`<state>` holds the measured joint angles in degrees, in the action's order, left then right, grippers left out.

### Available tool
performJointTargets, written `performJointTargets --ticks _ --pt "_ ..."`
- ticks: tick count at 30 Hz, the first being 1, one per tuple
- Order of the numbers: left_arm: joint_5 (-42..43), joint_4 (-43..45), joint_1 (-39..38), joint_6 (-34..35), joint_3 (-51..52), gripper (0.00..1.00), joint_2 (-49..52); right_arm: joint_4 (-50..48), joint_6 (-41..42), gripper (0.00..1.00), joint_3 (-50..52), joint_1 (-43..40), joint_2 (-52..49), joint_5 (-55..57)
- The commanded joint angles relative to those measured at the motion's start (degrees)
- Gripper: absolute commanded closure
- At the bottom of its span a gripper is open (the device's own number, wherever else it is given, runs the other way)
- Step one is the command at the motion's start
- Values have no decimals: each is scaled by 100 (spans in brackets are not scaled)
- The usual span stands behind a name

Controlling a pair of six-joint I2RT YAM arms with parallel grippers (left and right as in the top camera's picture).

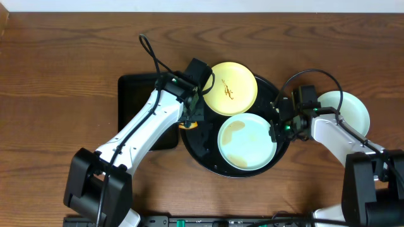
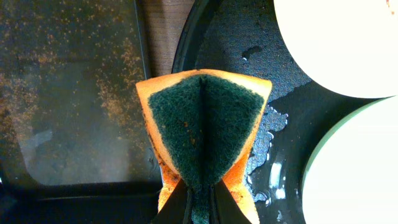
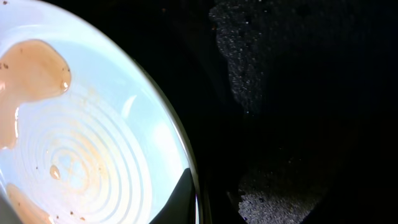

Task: Clean dirty plates on tray and stack at the side
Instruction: 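Lift the pale green plate with the right gripper and stack it on the right plate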

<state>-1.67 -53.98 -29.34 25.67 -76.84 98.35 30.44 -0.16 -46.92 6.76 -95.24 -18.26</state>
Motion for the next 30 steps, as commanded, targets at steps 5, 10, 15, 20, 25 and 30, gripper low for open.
performJointTargets --ticks 5,10,15,20,25,30 --pt "-31 -17 13 7 0 92 -101 127 33 99 -17 -55 17 350" --pt "-31 -17 13 7 0 92 -101 339 28 99 -160 -52 649 455" --pt "-31 -15 13 7 0 92 -101 411 26 99 -234 -46 1440 710" --pt "-31 -11 13 9 0 92 -101 407 -125 99 -234 -20 1974 1340" --pt "-31 7 13 9 0 92 -101 365 -354 99 -238 177 2223 1888" --pt "-31 7 13 9 0 92 -101 367 -350 99 -273 669 2420 3108"
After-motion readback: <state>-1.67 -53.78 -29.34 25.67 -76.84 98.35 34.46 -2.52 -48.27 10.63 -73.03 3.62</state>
